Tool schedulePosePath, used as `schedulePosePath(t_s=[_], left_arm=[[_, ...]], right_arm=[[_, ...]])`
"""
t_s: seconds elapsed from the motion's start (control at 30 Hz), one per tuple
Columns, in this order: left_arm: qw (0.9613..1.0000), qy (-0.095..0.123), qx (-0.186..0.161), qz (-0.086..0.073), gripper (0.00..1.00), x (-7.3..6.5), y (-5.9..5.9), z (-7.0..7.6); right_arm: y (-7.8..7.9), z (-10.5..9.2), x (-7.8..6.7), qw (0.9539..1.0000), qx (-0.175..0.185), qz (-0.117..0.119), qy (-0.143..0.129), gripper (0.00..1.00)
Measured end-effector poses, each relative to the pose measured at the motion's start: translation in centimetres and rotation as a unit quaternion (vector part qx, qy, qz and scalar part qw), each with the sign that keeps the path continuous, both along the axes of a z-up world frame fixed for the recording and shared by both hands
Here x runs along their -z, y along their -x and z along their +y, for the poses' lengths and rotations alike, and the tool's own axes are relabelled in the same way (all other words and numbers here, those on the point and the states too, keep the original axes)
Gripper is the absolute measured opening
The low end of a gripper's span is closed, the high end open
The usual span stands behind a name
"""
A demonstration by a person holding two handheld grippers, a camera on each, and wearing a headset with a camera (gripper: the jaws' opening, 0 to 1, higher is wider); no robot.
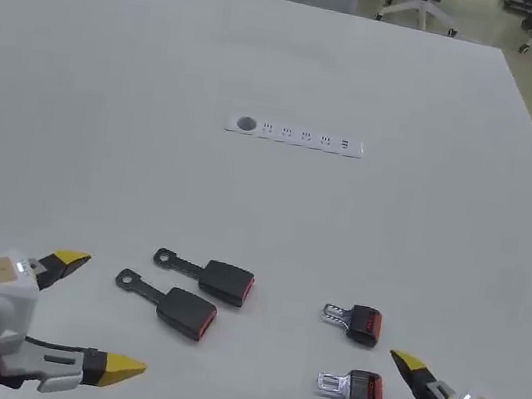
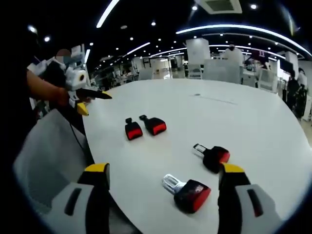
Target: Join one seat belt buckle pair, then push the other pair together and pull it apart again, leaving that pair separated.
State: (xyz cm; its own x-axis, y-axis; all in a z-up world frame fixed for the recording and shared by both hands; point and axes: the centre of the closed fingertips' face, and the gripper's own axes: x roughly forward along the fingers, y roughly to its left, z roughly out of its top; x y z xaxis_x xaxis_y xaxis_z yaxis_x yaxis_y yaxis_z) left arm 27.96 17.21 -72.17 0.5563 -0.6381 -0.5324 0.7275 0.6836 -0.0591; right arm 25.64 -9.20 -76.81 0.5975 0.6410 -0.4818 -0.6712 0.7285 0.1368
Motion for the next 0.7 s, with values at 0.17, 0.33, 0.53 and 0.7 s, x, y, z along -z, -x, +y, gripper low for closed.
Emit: schedulePosePath(t_s=[0.17,0.33,0.53,0.7], left_arm=[[1.0000,0.000,0.001,-0.001,1.00,-0.06,-0.02,-0.08],[1.0000,0.000,0.002,-0.002,1.00,-0.19,-0.15,-0.09],[1.0000,-0.002,0.006,-0.004,1.00,-0.20,-0.24,-0.14],[0.9999,-0.006,0.013,-0.004,1.00,0.02,-0.35,-0.25]], right_arm=[[-0.09,0.19,-0.19,1.0000,-0.001,-0.002,-0.002,0.94],[-0.24,0.22,-0.38,1.0000,-0.001,-0.004,-0.003,0.94],[-0.10,0.24,-0.11,0.9999,-0.010,-0.003,0.007,0.93],[-0.16,0.19,-0.07,0.9998,-0.016,-0.003,0.010,0.92]])
